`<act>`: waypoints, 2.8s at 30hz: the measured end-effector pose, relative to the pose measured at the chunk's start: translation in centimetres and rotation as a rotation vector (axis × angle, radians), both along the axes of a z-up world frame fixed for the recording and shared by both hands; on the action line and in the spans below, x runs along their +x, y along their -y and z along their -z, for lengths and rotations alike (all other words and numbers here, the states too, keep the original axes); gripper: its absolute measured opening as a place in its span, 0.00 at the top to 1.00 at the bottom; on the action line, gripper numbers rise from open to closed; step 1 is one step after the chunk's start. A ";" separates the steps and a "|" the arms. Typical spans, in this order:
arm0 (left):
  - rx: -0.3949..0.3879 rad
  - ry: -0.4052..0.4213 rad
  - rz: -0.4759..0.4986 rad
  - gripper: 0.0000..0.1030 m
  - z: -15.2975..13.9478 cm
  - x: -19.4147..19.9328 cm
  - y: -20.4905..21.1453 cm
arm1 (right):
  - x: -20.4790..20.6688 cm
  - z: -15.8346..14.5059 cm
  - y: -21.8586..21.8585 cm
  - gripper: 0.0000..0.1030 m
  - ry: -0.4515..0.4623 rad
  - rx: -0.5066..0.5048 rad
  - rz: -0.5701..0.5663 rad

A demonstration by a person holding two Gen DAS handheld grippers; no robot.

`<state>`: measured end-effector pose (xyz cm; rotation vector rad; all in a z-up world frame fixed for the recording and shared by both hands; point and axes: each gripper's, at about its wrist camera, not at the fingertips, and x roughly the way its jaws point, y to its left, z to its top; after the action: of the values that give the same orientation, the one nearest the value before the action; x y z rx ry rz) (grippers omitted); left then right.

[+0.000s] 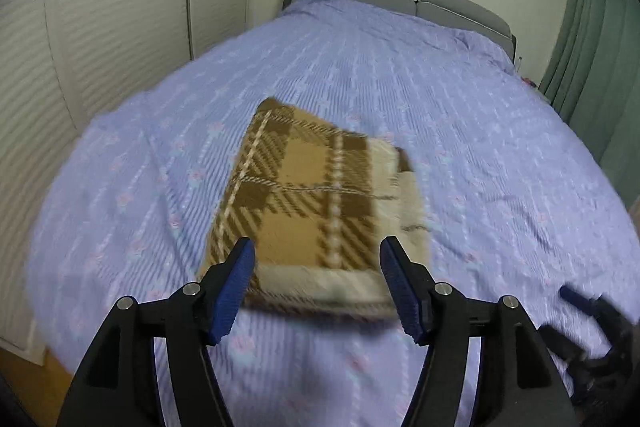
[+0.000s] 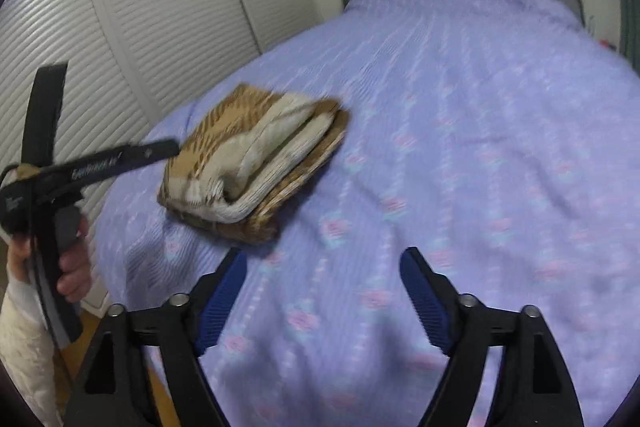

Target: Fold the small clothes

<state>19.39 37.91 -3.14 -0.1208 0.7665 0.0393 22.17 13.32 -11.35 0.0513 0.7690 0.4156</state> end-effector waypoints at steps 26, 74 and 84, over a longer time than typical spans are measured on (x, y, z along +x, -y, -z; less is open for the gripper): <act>0.098 0.195 0.184 0.00 -7.2 -17.7 30.1 | -16.0 -11.5 25.9 0.02 0.315 -0.206 0.293; 0.077 0.203 0.267 0.00 -5.9 -20.9 33.3 | -21.7 -10.6 30.8 0.02 0.293 -0.166 0.407; 0.066 0.201 0.282 0.00 -5.8 -21.0 33.3 | -21.7 -10.5 30.9 0.02 0.289 -0.167 0.407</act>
<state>-1.57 4.62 2.63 0.0461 0.5752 -0.2121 0.51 -17.59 -0.85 -0.0097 0.4881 -0.0303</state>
